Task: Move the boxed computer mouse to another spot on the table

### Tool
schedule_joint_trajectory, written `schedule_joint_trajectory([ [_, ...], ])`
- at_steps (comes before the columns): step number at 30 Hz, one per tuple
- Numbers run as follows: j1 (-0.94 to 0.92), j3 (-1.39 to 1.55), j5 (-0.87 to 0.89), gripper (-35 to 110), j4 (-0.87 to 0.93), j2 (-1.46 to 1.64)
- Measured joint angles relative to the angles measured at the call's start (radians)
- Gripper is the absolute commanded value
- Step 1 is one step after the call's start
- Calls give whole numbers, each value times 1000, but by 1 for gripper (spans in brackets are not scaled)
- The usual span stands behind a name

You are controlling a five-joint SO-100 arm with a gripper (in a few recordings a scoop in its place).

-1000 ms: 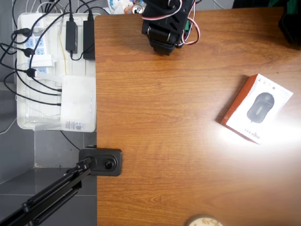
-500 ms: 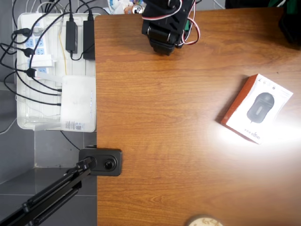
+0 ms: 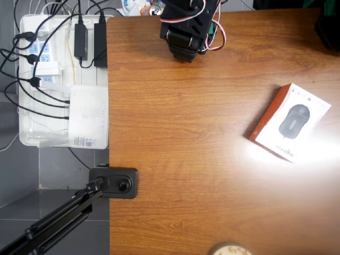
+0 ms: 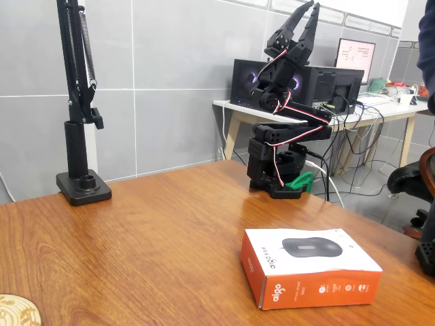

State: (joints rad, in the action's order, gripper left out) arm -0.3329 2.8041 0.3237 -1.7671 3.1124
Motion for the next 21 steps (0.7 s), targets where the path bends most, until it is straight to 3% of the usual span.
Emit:
schedule_joint_trajectory([
  [21,0,0,21,2,0,0],
])
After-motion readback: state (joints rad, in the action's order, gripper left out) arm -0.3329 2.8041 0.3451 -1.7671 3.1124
